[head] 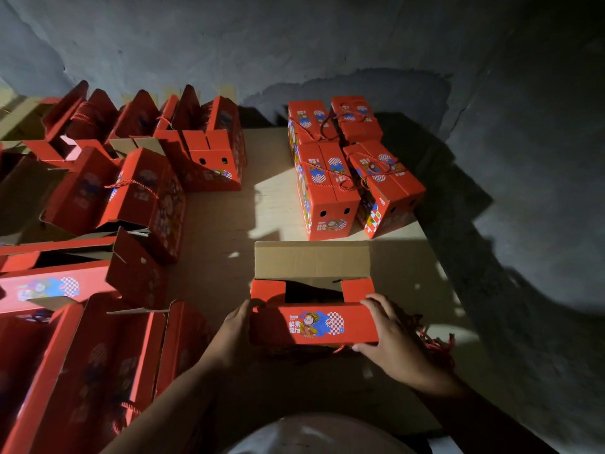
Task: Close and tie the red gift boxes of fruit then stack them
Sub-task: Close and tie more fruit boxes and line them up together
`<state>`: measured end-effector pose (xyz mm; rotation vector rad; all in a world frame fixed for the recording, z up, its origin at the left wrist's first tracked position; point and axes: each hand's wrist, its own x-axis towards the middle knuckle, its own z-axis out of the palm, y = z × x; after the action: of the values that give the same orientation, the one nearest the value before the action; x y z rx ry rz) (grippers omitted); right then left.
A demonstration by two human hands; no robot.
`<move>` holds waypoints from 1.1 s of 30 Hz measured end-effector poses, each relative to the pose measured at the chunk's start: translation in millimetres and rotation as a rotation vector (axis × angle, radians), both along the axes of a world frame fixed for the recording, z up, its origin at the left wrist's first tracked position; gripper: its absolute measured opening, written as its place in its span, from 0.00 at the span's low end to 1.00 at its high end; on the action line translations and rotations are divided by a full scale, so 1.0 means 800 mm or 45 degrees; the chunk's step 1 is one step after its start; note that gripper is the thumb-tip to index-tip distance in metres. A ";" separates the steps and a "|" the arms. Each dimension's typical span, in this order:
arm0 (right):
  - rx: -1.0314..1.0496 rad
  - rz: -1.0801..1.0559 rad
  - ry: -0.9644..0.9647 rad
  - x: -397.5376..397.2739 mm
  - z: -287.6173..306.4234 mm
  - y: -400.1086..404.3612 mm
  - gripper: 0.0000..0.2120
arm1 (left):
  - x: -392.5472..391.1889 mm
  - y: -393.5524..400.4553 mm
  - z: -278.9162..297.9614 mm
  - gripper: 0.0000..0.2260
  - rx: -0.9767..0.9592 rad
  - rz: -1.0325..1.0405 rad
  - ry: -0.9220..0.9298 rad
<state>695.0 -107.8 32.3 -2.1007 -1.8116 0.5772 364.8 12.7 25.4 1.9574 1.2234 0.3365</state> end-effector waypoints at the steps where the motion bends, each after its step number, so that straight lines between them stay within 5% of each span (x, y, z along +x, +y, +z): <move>1: 0.002 -0.003 0.004 -0.001 0.001 0.001 0.43 | 0.000 0.000 0.000 0.38 -0.009 0.020 0.017; 18: -0.113 0.027 0.024 0.005 0.004 0.003 0.43 | 0.000 -0.009 0.014 0.35 -0.006 0.037 -0.019; 26: -0.130 0.054 0.071 0.005 0.003 0.003 0.44 | 0.000 -0.007 0.013 0.44 0.035 -0.016 0.032; 29: -0.151 0.067 0.095 0.003 0.004 0.005 0.44 | 0.000 -0.003 0.013 0.36 -0.012 0.007 0.015; 33: -0.144 0.096 0.106 0.003 0.004 0.007 0.43 | 0.008 -0.002 0.014 0.11 0.038 0.165 -0.043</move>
<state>697.7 -102.3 35.8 -2.0532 -1.8580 0.7923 371.5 11.4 36.3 1.8942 1.3333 0.4551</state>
